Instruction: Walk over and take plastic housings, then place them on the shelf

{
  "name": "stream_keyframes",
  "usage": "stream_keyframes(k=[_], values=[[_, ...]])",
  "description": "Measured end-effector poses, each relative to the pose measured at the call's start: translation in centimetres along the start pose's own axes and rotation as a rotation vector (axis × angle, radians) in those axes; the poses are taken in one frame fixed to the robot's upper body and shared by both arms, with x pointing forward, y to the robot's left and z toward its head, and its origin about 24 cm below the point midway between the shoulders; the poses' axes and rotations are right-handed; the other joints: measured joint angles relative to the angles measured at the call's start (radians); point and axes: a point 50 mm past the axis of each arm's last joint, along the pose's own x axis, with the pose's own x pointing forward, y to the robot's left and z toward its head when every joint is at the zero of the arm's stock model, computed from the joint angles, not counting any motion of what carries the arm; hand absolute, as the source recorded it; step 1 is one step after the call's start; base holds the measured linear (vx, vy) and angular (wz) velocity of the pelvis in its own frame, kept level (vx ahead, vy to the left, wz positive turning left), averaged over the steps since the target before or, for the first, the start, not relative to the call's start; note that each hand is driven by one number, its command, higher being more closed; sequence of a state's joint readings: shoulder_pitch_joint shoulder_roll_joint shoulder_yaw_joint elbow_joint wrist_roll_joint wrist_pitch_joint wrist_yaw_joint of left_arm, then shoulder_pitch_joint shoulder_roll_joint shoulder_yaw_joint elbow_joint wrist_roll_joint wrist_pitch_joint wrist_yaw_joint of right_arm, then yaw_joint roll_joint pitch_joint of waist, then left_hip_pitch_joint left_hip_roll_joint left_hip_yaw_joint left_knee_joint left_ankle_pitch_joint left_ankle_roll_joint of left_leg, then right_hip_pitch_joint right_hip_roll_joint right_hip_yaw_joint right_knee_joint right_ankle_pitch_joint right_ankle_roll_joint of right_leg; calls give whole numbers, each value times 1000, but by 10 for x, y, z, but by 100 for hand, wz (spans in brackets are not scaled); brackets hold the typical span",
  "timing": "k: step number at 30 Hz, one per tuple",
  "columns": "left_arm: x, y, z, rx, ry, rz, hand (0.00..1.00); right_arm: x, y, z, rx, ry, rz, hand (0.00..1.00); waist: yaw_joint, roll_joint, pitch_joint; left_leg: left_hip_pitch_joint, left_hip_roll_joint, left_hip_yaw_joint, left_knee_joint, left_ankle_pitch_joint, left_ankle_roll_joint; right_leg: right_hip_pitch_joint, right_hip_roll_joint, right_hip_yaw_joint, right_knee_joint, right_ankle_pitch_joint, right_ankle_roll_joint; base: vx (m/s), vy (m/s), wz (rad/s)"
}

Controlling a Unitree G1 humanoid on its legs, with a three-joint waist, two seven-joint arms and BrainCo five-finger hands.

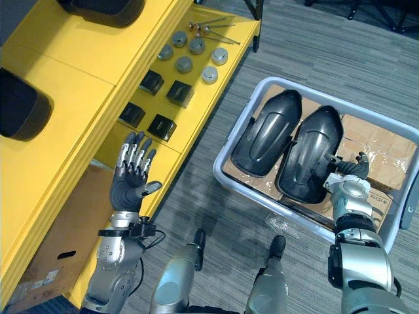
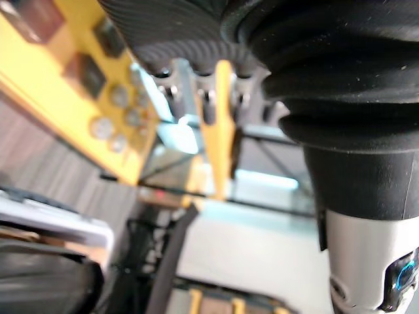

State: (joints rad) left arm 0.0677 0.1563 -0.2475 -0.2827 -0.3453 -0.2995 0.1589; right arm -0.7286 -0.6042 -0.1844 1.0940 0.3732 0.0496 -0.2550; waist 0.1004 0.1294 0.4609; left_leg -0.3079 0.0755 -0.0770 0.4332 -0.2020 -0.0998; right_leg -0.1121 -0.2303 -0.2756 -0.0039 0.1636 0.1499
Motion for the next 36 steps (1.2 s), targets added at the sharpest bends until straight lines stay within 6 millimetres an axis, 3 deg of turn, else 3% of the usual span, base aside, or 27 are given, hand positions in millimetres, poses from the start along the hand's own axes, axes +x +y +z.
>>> stream_keyframes(k=[2,3,11,14,25,33,36], values=[[0,-1,-2,-6,10,9,0,3,-2,8,-33,2,2,0,1,4,2,-19,0,-3,12,-1,1,-15,0,-2,8,0,0,-55,36,1],[1,-1,-3,-7,14,11,0,3,-3,9,-50,6,1,100,1,5,2,-24,0,-4,15,-1,1,-20,0,-3,11,0,0,-35,24,1],[-1,-5,-9,-20,40,10,0,5,-12,1,-353,83,-22,100,4,5,3,-27,2,-5,22,1,0,-26,0,-8,27,-2,-4,-8,13,0],[-1,-9,-10,-30,43,4,0,5,-15,2,-445,110,-37,100,4,17,8,-26,4,-8,20,3,-2,-26,0,-20,33,-5,-8,-2,7,1],[-4,-13,-13,-43,69,8,0,3,-18,-6,-503,163,-167,100,13,20,9,1,7,-14,-42,40,-12,-28,0,-33,42,-10,-16,14,3,2],[-14,-9,-9,-91,77,35,0,1,-20,7,-496,1,-296,100,7,16,11,12,13,0,-48,42,-13,-27,1,-29,44,-11,-17,-12,19,-4],[-13,-5,-1,-115,46,37,0,-2,-15,14,-533,-102,-299,100,-1,0,21,34,17,5,-67,53,-17,-17,4,-25,43,-11,-17,10,5,-3]])
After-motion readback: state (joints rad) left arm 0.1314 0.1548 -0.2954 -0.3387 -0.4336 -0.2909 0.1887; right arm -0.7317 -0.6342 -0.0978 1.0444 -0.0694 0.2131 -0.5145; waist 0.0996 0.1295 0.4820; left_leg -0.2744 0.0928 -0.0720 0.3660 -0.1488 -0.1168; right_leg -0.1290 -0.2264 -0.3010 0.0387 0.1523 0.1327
